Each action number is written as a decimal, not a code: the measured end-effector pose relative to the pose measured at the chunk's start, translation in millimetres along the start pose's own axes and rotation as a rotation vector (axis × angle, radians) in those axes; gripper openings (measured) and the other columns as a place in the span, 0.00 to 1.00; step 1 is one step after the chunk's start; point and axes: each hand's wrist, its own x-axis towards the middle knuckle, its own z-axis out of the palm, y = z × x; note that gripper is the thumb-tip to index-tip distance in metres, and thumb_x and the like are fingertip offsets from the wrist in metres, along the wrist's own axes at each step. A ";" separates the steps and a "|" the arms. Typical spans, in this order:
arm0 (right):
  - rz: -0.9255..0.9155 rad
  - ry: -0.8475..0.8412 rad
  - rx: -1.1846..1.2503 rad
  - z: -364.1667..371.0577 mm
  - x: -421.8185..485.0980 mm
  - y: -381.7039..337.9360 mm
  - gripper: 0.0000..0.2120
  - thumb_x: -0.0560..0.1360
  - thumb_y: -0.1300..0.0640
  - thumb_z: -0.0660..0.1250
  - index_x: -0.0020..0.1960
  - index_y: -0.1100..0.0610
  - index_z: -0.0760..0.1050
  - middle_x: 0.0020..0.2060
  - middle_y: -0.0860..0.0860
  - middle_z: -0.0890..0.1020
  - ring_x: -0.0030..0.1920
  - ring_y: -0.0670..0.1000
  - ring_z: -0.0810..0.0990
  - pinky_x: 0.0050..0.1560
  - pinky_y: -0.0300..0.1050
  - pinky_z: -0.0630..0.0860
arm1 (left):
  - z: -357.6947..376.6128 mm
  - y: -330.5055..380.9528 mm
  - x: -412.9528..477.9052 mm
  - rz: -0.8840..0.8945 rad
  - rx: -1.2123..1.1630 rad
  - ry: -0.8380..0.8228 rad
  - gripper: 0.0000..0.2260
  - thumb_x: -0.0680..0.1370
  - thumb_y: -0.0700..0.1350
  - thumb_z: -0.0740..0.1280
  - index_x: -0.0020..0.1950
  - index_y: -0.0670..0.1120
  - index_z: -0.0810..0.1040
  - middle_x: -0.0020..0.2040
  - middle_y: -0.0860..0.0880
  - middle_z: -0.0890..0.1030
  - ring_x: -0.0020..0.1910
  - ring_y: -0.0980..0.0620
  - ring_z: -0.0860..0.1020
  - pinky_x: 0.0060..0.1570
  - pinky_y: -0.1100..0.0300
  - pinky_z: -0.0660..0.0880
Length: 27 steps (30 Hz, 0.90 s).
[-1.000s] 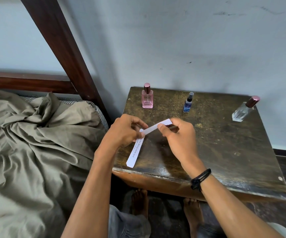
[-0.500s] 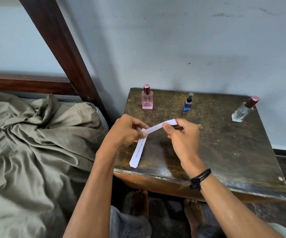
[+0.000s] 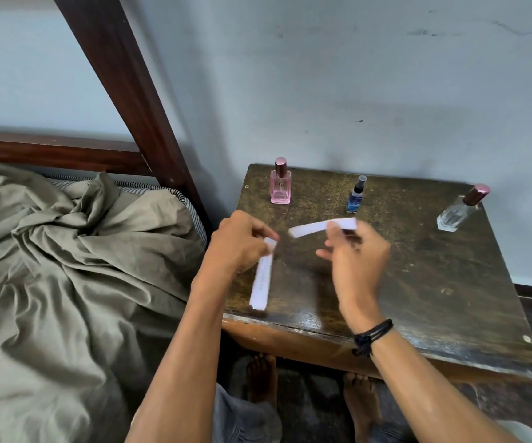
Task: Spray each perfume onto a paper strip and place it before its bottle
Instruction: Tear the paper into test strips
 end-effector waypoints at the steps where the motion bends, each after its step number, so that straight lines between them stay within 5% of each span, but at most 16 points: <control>1: 0.034 0.067 0.055 -5.5 7.5 -3.1 0.05 0.79 0.63 0.71 0.48 0.52 0.80 0.40 0.51 0.83 0.34 0.45 0.84 0.35 0.44 0.83 | -5.5 -5.9 1.7 -0.027 0.033 0.047 0.11 0.70 0.38 0.76 0.40 0.56 0.87 0.33 0.54 0.82 0.41 0.52 0.82 0.52 0.54 0.81; 4: 0.148 0.172 0.205 -21.1 27.3 -9.9 0.04 0.78 0.64 0.71 0.48 0.56 0.82 0.39 0.50 0.83 0.37 0.45 0.82 0.35 0.41 0.82 | -18.6 -19.1 2.8 -0.057 -0.192 0.108 0.10 0.71 0.35 0.76 0.41 0.51 0.86 0.31 0.48 0.76 0.36 0.51 0.79 0.48 0.51 0.84; 7: 0.172 0.064 0.147 -14.8 19.6 -5.6 0.07 0.76 0.64 0.73 0.44 0.53 0.83 0.38 0.50 0.84 0.37 0.45 0.82 0.36 0.39 0.82 | -16.9 -12.9 2.9 -0.037 -0.309 0.086 0.09 0.74 0.31 0.74 0.44 0.45 0.84 0.31 0.47 0.76 0.35 0.53 0.80 0.44 0.56 0.83; 13: 0.382 -0.111 0.133 -4.2 8.9 3.9 0.05 0.77 0.63 0.73 0.42 0.60 0.84 0.36 0.56 0.84 0.35 0.49 0.80 0.33 0.39 0.80 | -5.0 -18.5 9.8 -0.090 -0.111 0.129 0.10 0.73 0.35 0.76 0.40 0.50 0.83 0.37 0.48 0.82 0.45 0.47 0.85 0.50 0.49 0.83; 17: 0.382 -0.144 0.013 -4.0 7.8 11.3 0.06 0.78 0.60 0.72 0.42 0.57 0.84 0.37 0.56 0.86 0.31 0.48 0.81 0.34 0.41 0.81 | -6.1 -19.4 6.3 -0.096 0.169 0.192 0.07 0.73 0.44 0.76 0.49 0.53 0.83 0.47 0.55 0.81 0.51 0.52 0.79 0.54 0.58 0.73; 27: 0.448 -0.147 0.039 -7.4 8.3 9.9 0.05 0.77 0.61 0.72 0.42 0.58 0.84 0.37 0.57 0.86 0.30 0.48 0.80 0.32 0.39 0.81 | 23.9 -3.8 9.0 0.276 0.359 -0.004 0.12 0.72 0.46 0.77 0.55 0.55 0.85 0.53 0.52 0.80 0.58 0.49 0.75 0.62 0.51 0.73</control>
